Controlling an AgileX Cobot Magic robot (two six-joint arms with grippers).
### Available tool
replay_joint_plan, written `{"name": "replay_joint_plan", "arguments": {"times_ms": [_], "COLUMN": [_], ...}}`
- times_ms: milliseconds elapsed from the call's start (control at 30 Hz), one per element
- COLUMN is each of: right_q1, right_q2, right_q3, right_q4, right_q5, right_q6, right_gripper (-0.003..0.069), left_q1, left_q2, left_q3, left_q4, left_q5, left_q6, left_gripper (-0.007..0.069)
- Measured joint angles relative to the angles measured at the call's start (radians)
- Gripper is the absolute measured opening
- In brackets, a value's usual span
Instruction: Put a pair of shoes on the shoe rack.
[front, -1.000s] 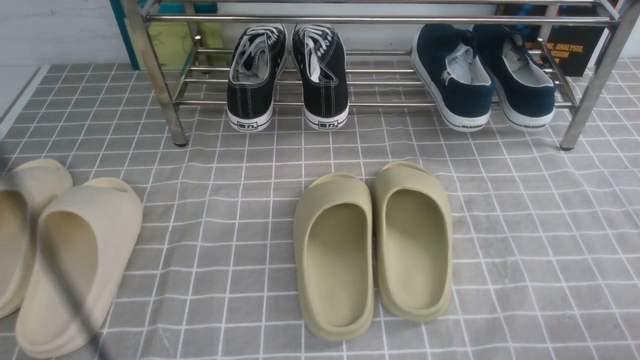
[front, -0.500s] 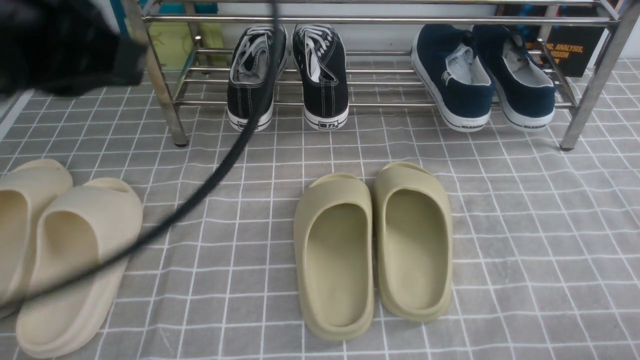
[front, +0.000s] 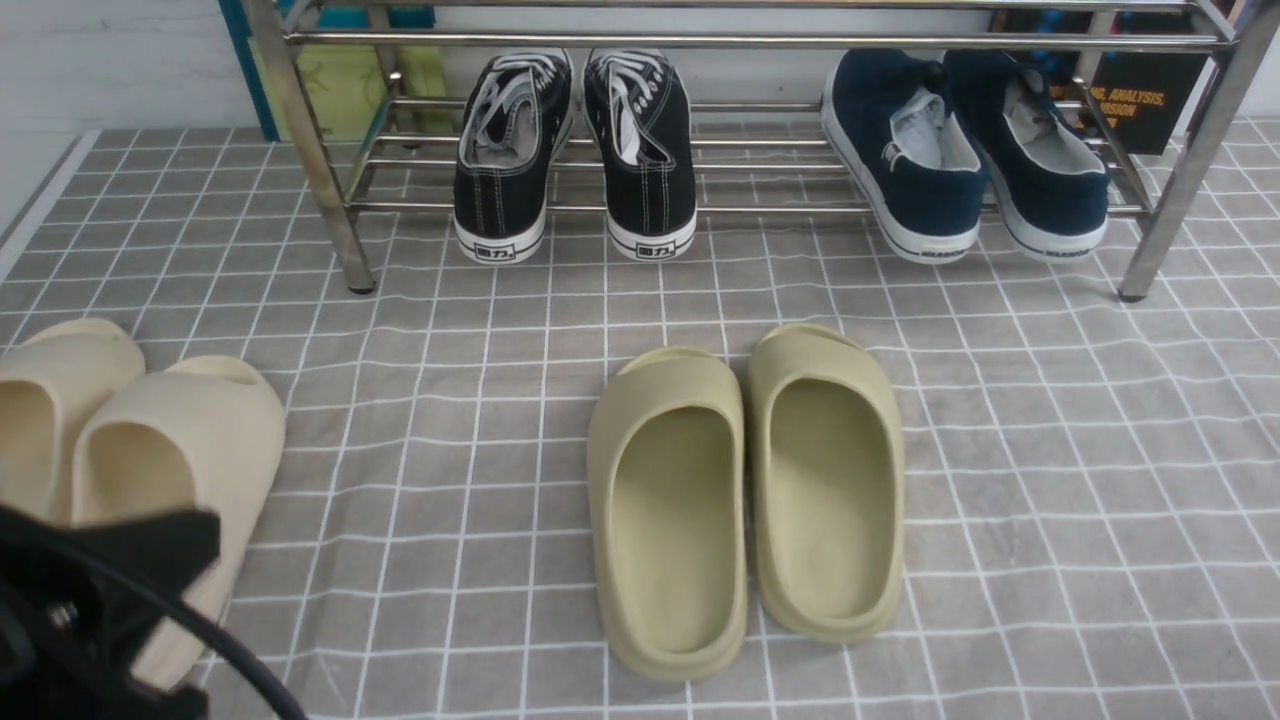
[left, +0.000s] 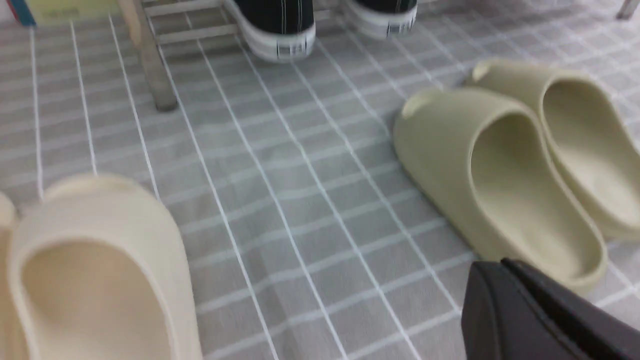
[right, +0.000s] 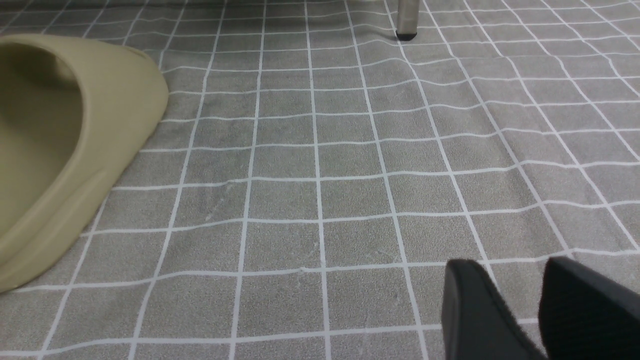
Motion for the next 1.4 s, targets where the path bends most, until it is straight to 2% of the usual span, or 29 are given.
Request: {"name": "replay_joint_plan", "arguments": {"times_ms": [167, 433, 667, 800, 1033, 1200, 1300, 1400], "right_q1": [0.0, 0.0, 0.0, 0.0, 0.0, 0.0, 0.0, 0.0], "right_q2": [0.0, 0.0, 0.0, 0.0, 0.0, 0.0, 0.0, 0.0], "right_q3": [0.0, 0.0, 0.0, 0.0, 0.0, 0.0, 0.0, 0.0], "right_q4": [0.0, 0.0, 0.0, 0.0, 0.0, 0.0, 0.0, 0.0], "right_q5": [0.0, 0.0, 0.0, 0.0, 0.0, 0.0, 0.0, 0.0], "right_q6": [0.0, 0.0, 0.0, 0.0, 0.0, 0.0, 0.0, 0.0], "right_gripper": [0.0239, 0.0239, 0.0239, 0.0239, 0.0239, 0.0239, 0.0239, 0.0239], "left_q1": [0.0, 0.005, 0.127, 0.21, 0.31, 0.319, 0.319, 0.319], "left_q2": [0.0, -0.052, -0.273, -0.395, -0.48, -0.48, -0.48, -0.48], "left_q3": [0.111, 0.19, 0.302, 0.338, 0.386, 0.455, 0.471, 0.472], "left_q4": [-0.103, -0.119, -0.105, -0.091, -0.019, -0.004, -0.005, -0.007], "left_q5": [-0.003, 0.006, -0.198, -0.227, -0.199, -0.186, -0.112, -0.101], "left_q6": [-0.002, -0.002, 0.003, -0.002, -0.067, -0.073, -0.073, -0.073], "left_gripper": [-0.0013, -0.0013, -0.0013, -0.0013, -0.0013, -0.0013, -0.0013, -0.0013]}}
